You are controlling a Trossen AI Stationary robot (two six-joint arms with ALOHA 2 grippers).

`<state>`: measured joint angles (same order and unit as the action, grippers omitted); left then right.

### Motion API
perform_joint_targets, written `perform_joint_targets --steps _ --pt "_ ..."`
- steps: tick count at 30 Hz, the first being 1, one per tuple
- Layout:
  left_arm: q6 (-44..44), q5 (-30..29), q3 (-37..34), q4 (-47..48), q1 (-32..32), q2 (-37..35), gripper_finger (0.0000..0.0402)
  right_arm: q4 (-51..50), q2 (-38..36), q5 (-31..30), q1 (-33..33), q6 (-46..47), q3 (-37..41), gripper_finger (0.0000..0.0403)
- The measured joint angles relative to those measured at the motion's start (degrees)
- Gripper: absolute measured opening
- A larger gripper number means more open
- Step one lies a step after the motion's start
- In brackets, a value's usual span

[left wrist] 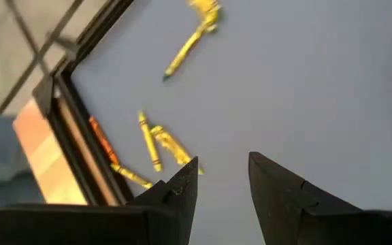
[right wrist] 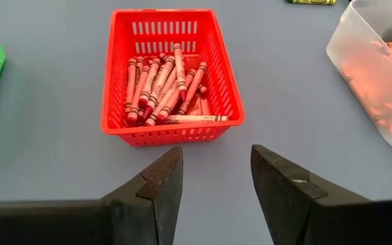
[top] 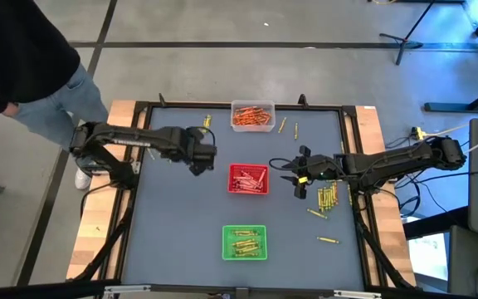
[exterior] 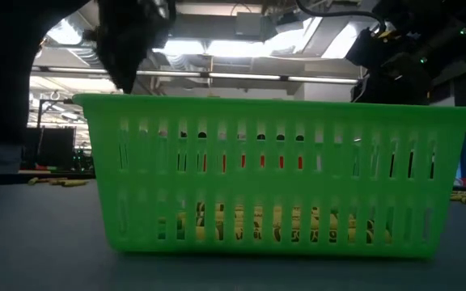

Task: Sort crayons
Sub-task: Put the yellow crayon into the green bin

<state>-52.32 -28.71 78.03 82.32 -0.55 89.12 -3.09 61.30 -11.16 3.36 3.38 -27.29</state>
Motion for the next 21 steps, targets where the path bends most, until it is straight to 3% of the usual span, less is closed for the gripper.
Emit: perform_joint_targets --steps 11,21 --pt "7.59 3.35 -15.52 -2.18 -19.05 0.11 0.0114 -0.02 0.0 1.1 0.0 -0.02 0.0 0.017" --pt "19.23 10.93 -26.79 -17.99 -35.09 0.11 0.0114 -0.02 0.0 1.31 0.0 -0.02 0.0 0.017"
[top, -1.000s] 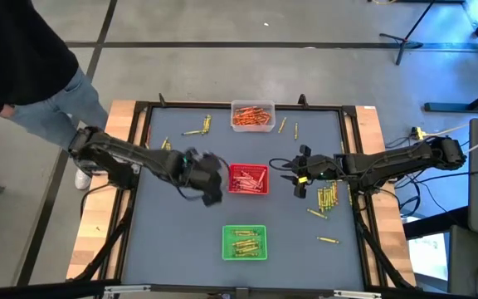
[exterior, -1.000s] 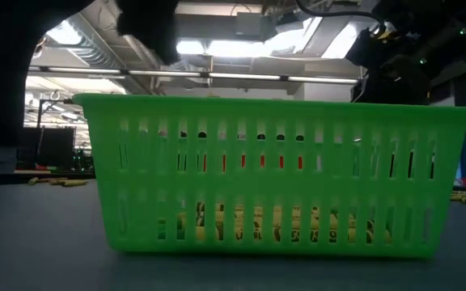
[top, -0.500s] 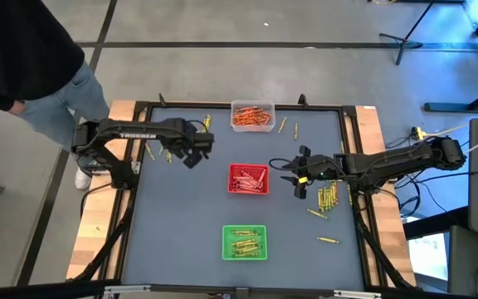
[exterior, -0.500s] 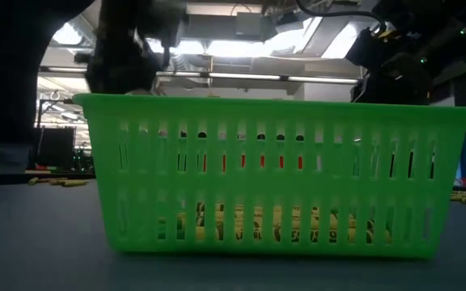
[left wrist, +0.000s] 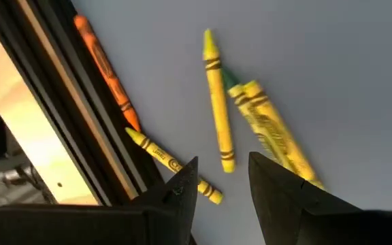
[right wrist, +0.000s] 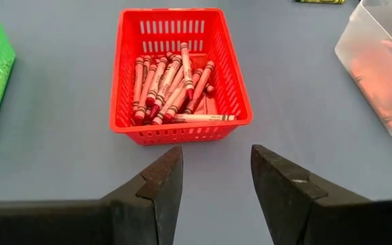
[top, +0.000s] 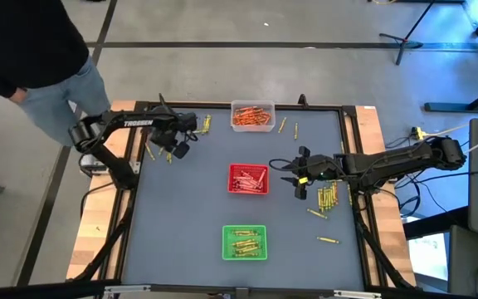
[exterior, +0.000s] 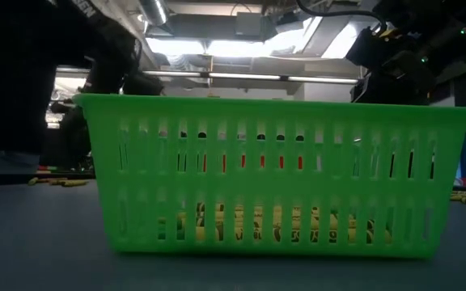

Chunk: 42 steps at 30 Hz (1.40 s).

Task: Sort crayons
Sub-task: Put the yellow crayon into the green bin

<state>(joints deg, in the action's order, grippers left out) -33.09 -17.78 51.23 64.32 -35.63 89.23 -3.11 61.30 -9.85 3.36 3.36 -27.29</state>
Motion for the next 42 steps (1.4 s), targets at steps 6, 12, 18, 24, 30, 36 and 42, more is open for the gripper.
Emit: perform_joint_targets --steps 6,12,18,24,30,36,42 --pt "3.27 1.13 -3.84 -3.32 -3.75 0.0 0.0114 0.02 0.0 0.0 0.0 0.0 0.0 0.017" --pt "6.65 2.47 -7.13 -8.68 -7.06 0.0 0.0114 0.02 0.0 0.02 0.0 -0.02 0.02 0.017" --pt "9.74 6.22 -9.09 -13.15 -9.09 -0.16 0.0114 0.02 0.0 0.02 0.0 -0.02 0.02 0.017" --pt "11.33 8.97 -9.19 -13.58 -11.22 -0.2 0.011 0.02 0.0 0.04 0.0 -0.02 0.02 0.017" --pt "12.58 12.81 -9.27 -14.32 -13.74 -0.15 0.0068 0.02 0.0 0.04 0.0 -0.02 0.02 0.017" --pt "14.24 13.84 -9.28 -14.27 -16.21 -0.15 0.0017 0.03 0.0 0.04 0.0 -0.02 0.02 0.017" --pt "14.37 13.22 -9.28 -13.99 -16.29 -0.13 0.0008 0.02 0.0 0.04 0.0 -0.03 0.02 0.017"
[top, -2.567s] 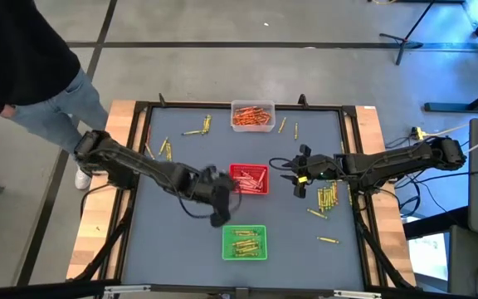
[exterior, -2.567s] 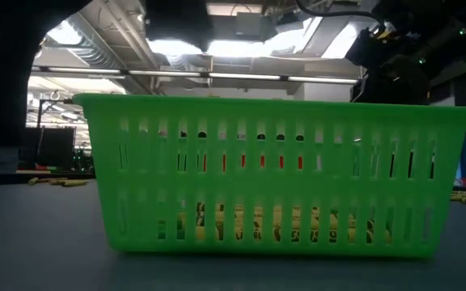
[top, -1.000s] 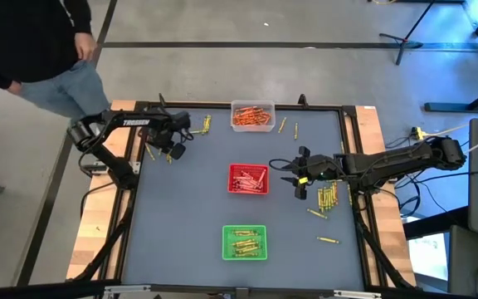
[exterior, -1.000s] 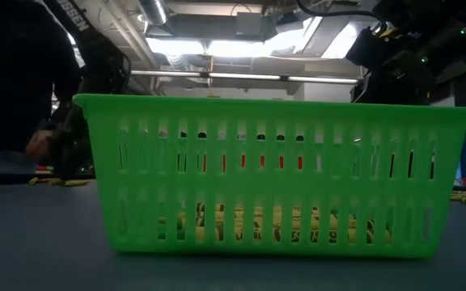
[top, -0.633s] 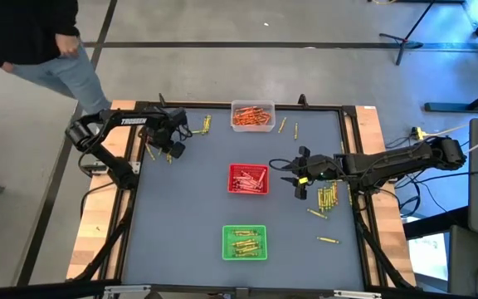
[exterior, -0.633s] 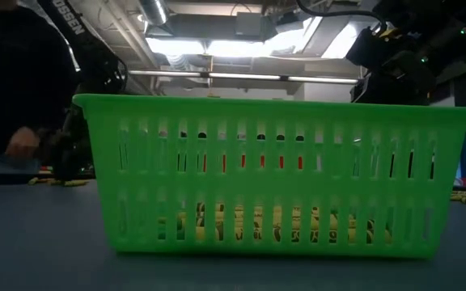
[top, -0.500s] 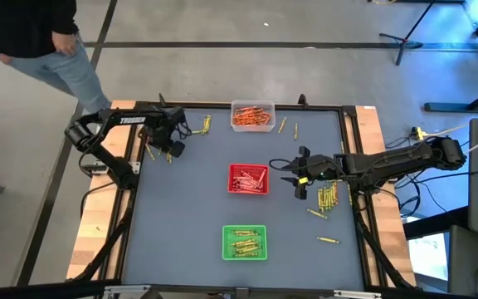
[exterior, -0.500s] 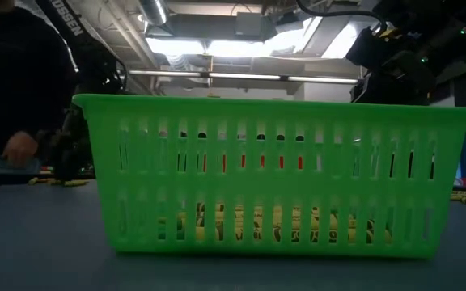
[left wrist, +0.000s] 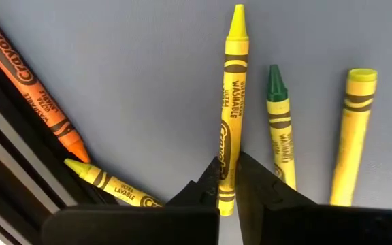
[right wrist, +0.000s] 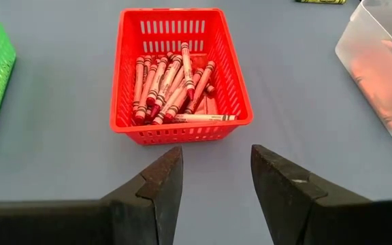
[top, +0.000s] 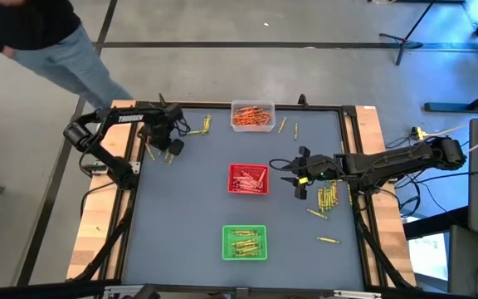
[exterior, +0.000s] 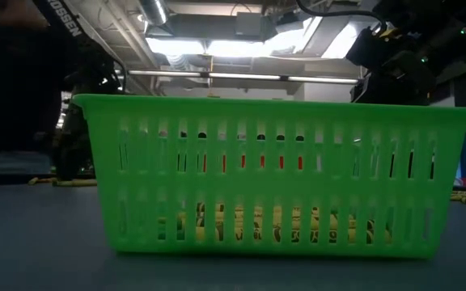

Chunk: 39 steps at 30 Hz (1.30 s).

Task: Sort crayons
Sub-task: Put the yellow crayon into the green bin

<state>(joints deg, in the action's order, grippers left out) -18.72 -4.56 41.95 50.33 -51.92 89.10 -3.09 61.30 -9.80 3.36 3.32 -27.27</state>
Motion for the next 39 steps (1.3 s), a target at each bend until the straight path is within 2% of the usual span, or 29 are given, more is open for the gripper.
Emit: perform_joint_targets --steps 6,8,12,17,22,26,34,39 --pt "-0.2 -2.64 -0.24 0.54 2.07 -2.67 0.0008 0.0 0.0 0.02 0.0 -0.01 0.0 0.017" --pt "-1.06 -4.69 -0.04 1.42 3.48 -5.08 0.0008 0.0 0.0 0.02 0.0 -0.01 0.0 0.017" --pt "-2.12 -4.5 0.91 3.72 6.52 -10.88 0.0008 0.02 0.0 0.12 0.0 -0.01 0.0 0.017" --pt "-3.51 -3.6 3.44 4.19 13.74 -17.13 0.0008 0.11 0.0 0.11 0.0 -0.03 0.0 0.017" --pt "-4.69 -3.07 6.69 2.38 23.67 -19.76 0.0008 0.2 0.0 0.1 0.0 -0.03 0.0 0.017" --pt "-5.05 -1.83 8.84 -1.59 32.69 -19.76 0.0008 0.2 0.0 0.04 0.0 -0.03 0.02 0.017" --pt "-4.72 -0.26 9.66 -20.66 50.5 -19.29 0.0008 0.18 0.0 -0.02 0.0 -0.03 0.02 0.017" --pt "-4.74 -0.38 9.68 -29.91 59.17 -16.36 0.0008 0.17 0.0 -0.02 0.0 -0.03 0.02 0.017"
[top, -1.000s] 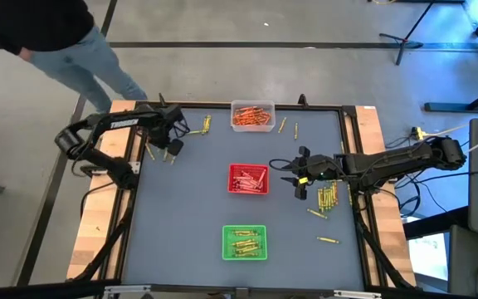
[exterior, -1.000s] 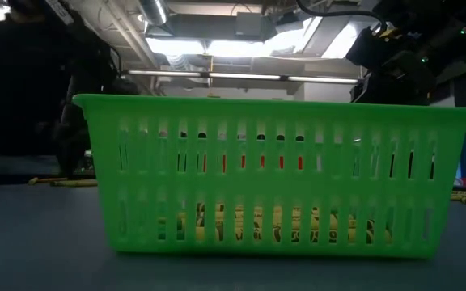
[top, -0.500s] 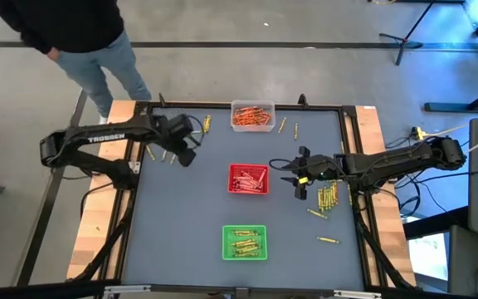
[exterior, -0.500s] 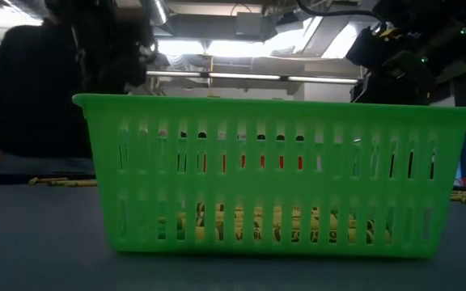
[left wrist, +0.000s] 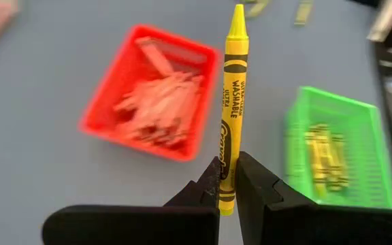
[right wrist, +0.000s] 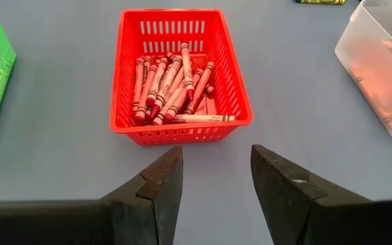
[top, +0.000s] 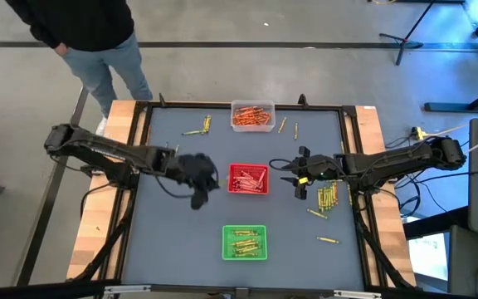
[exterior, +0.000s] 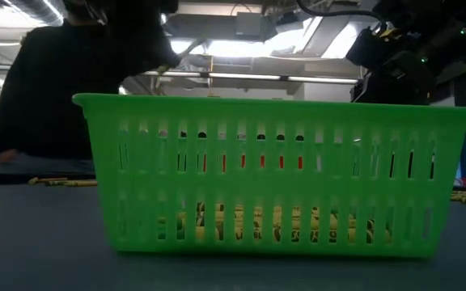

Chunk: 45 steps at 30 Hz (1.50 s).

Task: Sort crayons
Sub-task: Put the yellow crayon into the green bin

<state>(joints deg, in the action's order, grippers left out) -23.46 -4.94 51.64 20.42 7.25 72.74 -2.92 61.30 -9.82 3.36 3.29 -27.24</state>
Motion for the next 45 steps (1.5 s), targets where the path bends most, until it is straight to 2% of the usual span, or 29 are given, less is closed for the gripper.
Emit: perform_joint_targets --steps 8,13,18,22,28,37,40,45 --pt "0.0 0.18 0.59 -13.99 10.38 8.9 0.0008 0.06 0.0 -0.02 0.0 0.0 0.0 0.017" --pt "1.78 0.36 7.59 -13.53 14.33 16.84 0.0008 0.04 0.0 -0.02 0.0 0.02 0.0 0.017" --pt "5.14 4.6 15.54 -13.45 16.63 25.46 0.0008 0.04 0.0 0.0 0.0 0.02 0.0 0.017" --pt "5.95 7.19 18.79 -12.91 16.81 30.53 0.0008 -0.09 0.0 0.0 0.0 0.04 0.0 0.017" --pt "5.59 7.13 19.47 -7.4 15.56 32.0 0.0008 -0.09 0.01 0.0 0.0 0.04 0.0 0.017" --pt "2.8 7.28 19.47 -6.64 15.83 32.45 0.001 -0.08 0.02 0.04 0.0 0.04 0.0 0.017" --pt "2.34 6.0 19.47 -6.83 15.54 32.41 0.0024 0.02 0.02 0.04 0.0 0.04 0.0 0.017" --pt "-0.55 7.0 19.47 -6.77 14.82 32.41 0.0073 0.02 0.02 0.04 0.0 0.45 0.0 0.017"
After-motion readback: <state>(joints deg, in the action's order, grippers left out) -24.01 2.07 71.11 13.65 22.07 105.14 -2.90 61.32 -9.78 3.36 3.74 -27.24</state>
